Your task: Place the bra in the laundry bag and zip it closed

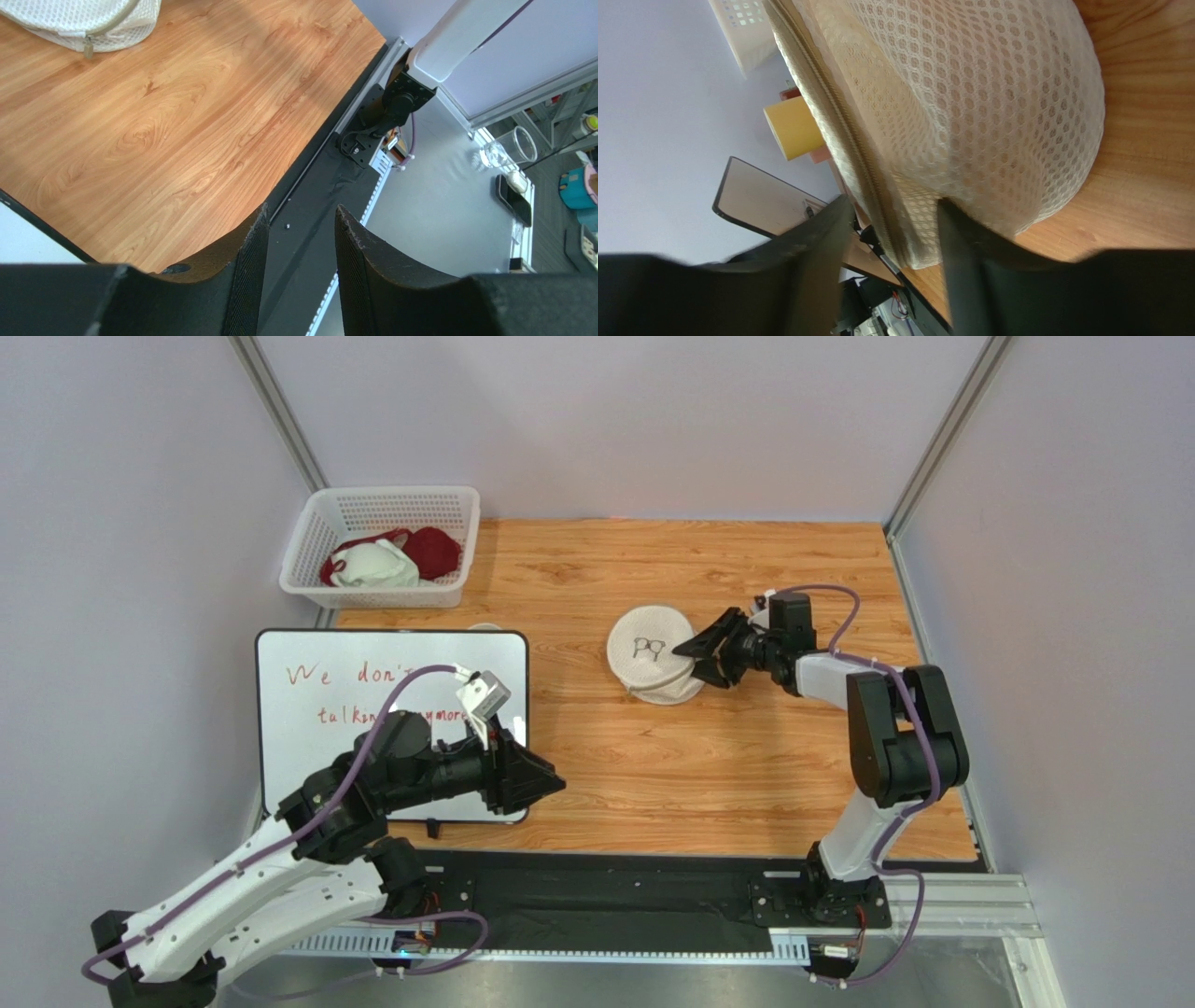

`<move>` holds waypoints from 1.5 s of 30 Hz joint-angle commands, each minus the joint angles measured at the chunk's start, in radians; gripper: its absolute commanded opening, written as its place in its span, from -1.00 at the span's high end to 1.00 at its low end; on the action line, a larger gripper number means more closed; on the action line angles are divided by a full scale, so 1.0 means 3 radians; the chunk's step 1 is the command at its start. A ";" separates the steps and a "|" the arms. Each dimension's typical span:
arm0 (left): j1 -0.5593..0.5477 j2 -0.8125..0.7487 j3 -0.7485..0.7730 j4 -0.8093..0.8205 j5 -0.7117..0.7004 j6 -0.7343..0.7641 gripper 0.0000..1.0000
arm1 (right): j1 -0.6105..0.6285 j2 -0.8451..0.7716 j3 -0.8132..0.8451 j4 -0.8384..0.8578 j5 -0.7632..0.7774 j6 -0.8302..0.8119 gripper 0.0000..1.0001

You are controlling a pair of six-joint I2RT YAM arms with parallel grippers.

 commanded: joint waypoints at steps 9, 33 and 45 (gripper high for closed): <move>0.0006 -0.0423 -0.0125 -0.0139 -0.0083 -0.0184 -0.03 | 0.0189 -0.0756 0.1088 -0.2747 0.1287 -0.1731 -0.79; 0.0001 -0.2222 -0.1883 0.1315 0.0458 -0.1216 -0.16 | 0.2766 -0.4509 -0.2454 -0.0223 0.2296 -0.0317 -1.00; -0.0096 -0.2289 -0.2764 0.2209 0.0653 -0.1621 -0.14 | 0.2772 -0.5600 -0.3222 -0.0724 0.2685 0.0139 -1.00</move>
